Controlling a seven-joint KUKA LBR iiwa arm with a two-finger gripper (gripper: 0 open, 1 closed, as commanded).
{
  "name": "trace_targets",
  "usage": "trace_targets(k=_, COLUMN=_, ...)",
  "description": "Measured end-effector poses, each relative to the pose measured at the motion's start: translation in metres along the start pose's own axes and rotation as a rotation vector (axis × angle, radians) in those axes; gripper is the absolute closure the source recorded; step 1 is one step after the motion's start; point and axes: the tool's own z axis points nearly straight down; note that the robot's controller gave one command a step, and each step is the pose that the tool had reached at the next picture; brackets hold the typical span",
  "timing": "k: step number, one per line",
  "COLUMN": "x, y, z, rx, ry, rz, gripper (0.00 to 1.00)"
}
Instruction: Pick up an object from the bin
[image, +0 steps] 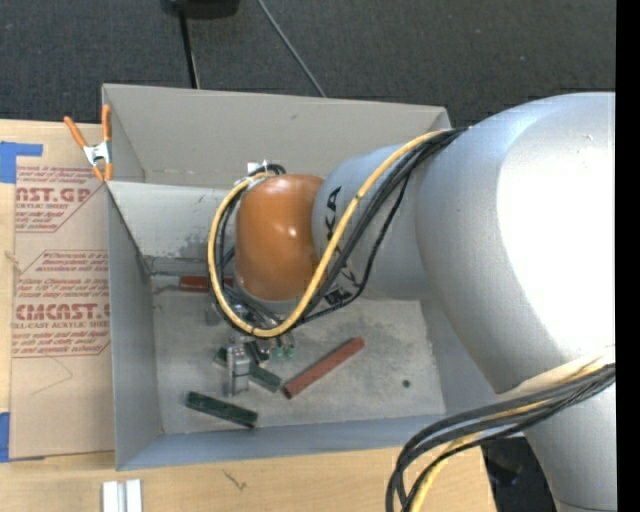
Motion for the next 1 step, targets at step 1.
trace_targets(k=1, x=0.0357, y=-0.0505, z=0.0063, rx=0.000, ry=-0.006, rz=-0.416, gripper=1.00)
